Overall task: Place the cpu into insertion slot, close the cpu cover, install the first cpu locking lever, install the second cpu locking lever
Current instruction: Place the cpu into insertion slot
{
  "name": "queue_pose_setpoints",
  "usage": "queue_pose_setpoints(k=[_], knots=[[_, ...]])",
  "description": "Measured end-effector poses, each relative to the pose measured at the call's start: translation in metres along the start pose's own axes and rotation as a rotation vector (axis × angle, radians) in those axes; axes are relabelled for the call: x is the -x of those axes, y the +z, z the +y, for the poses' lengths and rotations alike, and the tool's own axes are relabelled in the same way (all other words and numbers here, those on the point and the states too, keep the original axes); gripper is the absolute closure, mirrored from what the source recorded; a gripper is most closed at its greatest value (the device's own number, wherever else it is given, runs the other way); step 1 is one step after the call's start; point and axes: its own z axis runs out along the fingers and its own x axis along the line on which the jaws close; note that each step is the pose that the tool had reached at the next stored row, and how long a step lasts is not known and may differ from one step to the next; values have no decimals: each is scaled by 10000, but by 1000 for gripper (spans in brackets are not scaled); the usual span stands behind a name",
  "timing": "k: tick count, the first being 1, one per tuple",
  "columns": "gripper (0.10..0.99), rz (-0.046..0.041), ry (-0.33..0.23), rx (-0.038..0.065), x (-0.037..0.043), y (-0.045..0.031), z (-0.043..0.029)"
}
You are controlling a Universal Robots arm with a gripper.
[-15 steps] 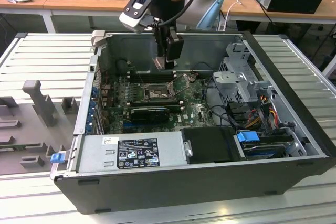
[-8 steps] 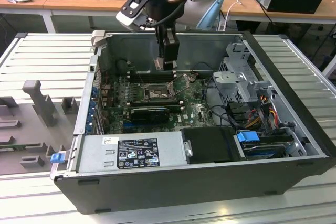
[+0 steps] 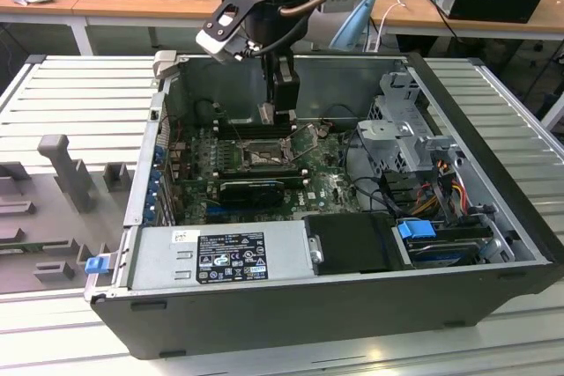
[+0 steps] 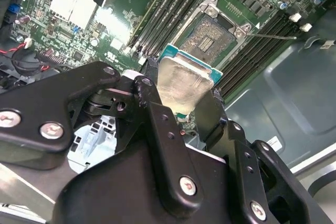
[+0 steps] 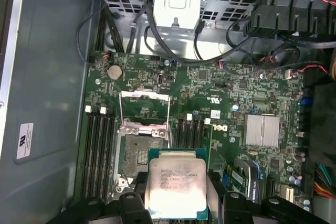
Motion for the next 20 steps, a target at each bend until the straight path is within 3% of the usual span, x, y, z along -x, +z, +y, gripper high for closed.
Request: queue_pose_setpoints(k=[20], knots=[[565, 0, 0, 1, 2, 147, -12]])
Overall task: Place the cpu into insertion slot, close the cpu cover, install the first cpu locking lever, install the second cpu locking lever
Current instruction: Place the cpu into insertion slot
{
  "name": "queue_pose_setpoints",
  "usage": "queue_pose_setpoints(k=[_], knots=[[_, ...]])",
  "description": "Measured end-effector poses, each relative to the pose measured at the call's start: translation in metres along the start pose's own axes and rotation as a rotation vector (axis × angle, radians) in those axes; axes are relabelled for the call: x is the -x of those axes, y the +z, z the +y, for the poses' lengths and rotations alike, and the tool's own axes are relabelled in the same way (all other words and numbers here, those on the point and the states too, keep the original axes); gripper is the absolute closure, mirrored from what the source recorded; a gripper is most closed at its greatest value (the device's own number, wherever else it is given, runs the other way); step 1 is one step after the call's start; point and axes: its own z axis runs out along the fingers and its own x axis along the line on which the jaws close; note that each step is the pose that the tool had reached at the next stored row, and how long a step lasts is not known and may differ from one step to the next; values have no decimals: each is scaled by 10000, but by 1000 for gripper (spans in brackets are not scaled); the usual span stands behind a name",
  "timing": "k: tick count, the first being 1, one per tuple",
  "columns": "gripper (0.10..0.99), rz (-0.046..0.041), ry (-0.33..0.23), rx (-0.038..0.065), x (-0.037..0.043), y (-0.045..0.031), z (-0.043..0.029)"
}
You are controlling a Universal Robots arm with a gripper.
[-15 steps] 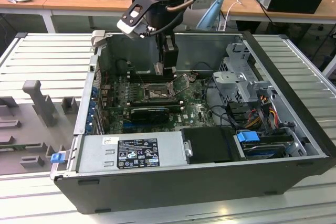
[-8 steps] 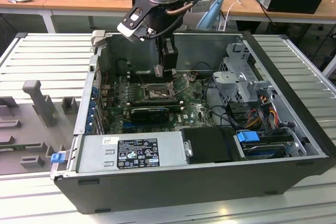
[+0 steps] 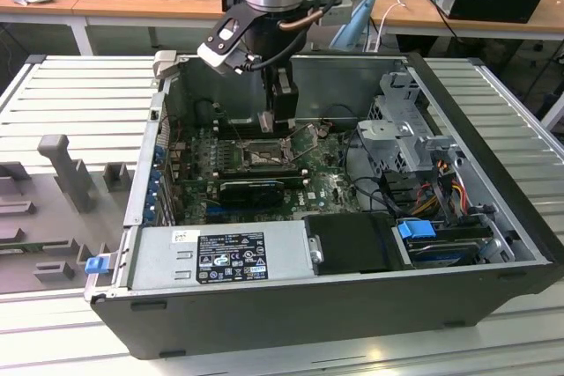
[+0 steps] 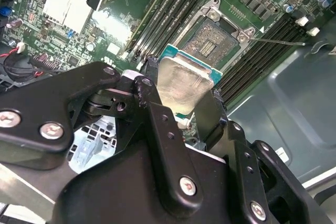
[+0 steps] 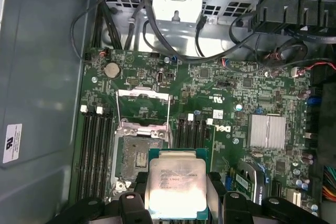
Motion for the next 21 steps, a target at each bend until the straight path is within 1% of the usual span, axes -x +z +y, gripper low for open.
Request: queue_pose_setpoints(k=[5, 8, 12, 17, 21], knots=[[565, 1, 0, 0, 0, 39, -3], [565, 0, 0, 0, 1, 84, -7], [565, 0, 0, 0, 1, 121, -10], [565, -4, 43, 1, 2, 147, -12], [565, -21, 197, 97, 2, 167, -19]])
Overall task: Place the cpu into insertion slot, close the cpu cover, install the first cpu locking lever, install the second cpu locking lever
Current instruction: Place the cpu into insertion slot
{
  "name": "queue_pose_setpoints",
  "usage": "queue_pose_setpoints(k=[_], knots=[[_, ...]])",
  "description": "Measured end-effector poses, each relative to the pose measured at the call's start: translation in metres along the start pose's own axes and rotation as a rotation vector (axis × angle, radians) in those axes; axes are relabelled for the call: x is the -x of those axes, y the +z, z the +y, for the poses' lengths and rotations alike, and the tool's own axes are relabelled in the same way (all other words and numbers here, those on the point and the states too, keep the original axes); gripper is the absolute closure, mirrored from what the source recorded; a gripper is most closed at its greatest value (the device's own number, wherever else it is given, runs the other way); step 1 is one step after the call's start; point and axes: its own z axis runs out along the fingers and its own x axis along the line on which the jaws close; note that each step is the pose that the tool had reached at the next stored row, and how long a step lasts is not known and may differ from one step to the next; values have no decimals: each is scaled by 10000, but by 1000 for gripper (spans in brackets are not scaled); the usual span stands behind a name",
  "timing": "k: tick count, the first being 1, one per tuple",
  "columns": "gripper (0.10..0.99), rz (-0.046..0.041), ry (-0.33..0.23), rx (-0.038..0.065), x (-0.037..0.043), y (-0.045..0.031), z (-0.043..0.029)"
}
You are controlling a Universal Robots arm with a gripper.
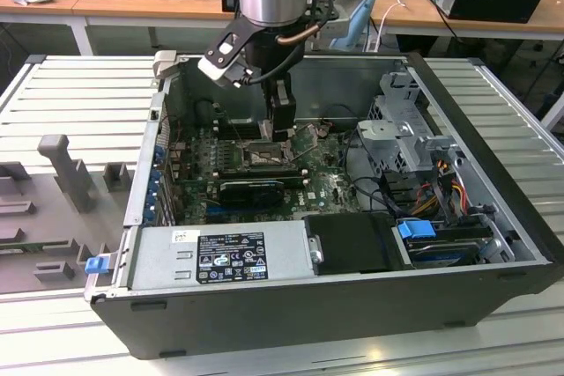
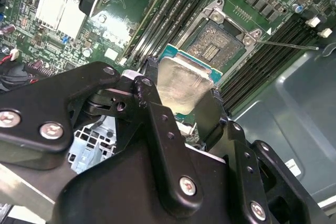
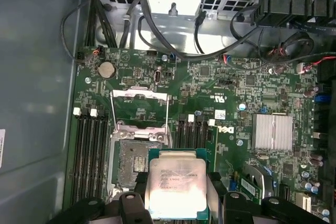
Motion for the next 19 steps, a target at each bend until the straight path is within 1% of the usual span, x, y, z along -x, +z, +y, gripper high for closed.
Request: queue_pose_setpoints(k=[5, 6, 7, 9, 11, 12, 13, 14, 15, 16, 19], knots=[[565, -2, 0, 8, -1, 36, -21], [565, -2, -1, 8, -1, 73, -28], [565, -7, 59, 9, 0, 93, -31], [565, -33, 360, 13, -1, 155, -37], [565, -35, 399, 14, -6, 208, -41], [565, -13, 399, 15, -6, 216, -43], [565, 27, 402, 15, -6, 220, -46], [565, 115, 411, 20, -7, 227, -51], [565, 166, 418, 22, -8, 231, -53], [565, 197, 426, 24, -10, 238, -54], [565, 203, 460, 25, -20, 268, -56]])
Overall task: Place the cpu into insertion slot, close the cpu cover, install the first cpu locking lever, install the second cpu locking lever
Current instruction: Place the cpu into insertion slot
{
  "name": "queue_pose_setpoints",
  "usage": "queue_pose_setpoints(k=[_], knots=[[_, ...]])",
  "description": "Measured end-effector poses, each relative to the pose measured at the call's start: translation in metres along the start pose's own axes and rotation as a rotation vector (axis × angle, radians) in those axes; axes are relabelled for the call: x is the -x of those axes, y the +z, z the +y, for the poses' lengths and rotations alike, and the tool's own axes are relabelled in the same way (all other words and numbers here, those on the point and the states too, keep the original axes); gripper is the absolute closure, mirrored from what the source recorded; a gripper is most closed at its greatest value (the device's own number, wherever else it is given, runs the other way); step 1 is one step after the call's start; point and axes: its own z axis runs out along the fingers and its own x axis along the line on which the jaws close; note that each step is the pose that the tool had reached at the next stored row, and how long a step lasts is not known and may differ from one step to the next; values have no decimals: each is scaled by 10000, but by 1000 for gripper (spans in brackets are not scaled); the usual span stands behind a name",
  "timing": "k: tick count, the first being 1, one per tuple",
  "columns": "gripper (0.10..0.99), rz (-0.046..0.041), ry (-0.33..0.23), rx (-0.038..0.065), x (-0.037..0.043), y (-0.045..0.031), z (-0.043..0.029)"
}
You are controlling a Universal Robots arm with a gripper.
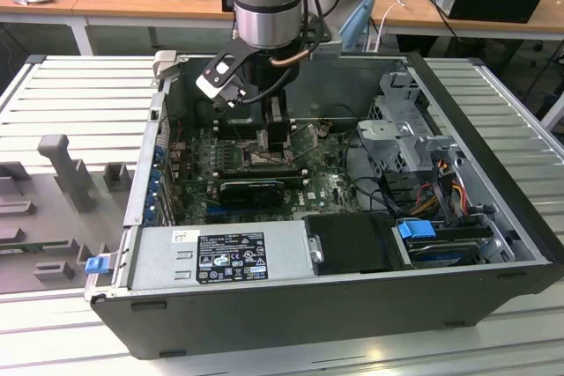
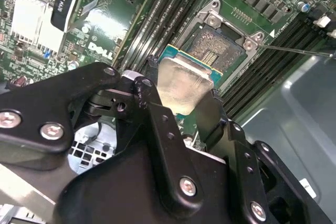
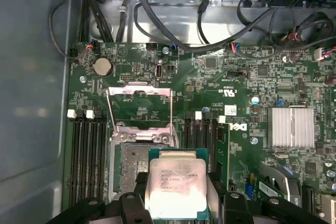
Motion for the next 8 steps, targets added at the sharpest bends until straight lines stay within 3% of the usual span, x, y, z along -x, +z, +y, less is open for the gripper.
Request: queue_pose_setpoints(k=[8], knots=[[565, 4, 2, 0, -14, 115, -13]])
